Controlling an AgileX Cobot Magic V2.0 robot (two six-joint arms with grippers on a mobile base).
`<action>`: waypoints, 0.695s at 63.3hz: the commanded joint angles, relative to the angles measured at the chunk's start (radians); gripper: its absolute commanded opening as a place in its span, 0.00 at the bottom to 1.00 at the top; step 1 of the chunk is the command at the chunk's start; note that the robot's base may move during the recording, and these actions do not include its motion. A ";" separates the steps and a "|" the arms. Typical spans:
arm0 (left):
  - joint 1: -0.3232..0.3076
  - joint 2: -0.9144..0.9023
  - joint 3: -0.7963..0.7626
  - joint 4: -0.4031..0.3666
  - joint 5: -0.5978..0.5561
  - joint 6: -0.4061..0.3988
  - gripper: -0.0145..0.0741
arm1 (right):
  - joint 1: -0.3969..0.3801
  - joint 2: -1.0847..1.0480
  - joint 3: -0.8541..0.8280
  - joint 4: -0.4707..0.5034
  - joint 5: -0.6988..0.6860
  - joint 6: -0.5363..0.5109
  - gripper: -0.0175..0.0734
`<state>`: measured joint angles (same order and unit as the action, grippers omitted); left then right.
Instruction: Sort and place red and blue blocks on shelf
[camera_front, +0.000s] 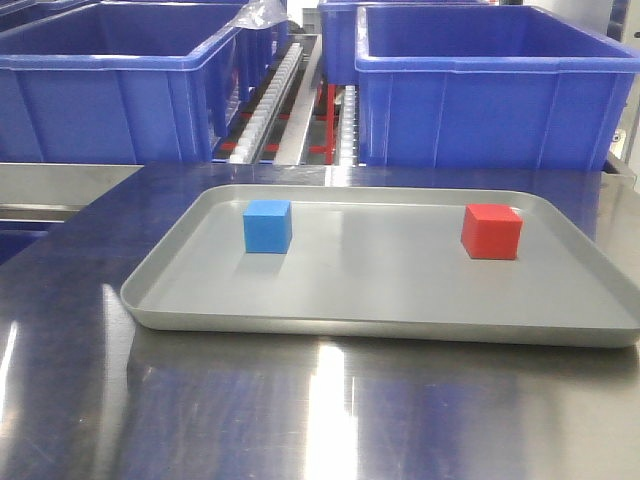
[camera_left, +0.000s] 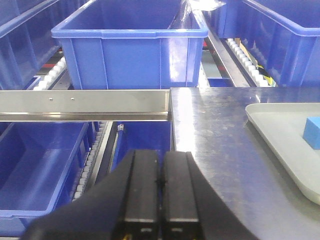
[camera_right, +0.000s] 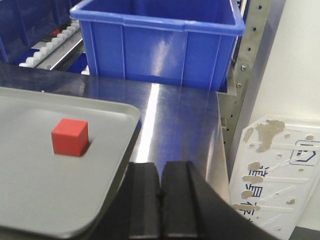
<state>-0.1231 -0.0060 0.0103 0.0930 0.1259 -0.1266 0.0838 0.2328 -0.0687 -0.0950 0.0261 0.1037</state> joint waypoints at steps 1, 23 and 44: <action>-0.001 -0.018 0.029 -0.007 -0.094 0.000 0.30 | -0.004 0.069 -0.075 -0.008 -0.107 -0.006 0.25; -0.001 -0.018 0.029 -0.007 -0.094 0.000 0.30 | -0.004 0.366 -0.371 0.025 0.075 -0.005 0.25; -0.001 -0.018 0.029 -0.007 -0.094 0.000 0.30 | -0.004 0.623 -0.582 0.087 0.304 -0.005 0.25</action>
<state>-0.1231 -0.0060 0.0103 0.0930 0.1259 -0.1266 0.0838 0.8176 -0.5877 -0.0253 0.3575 0.1037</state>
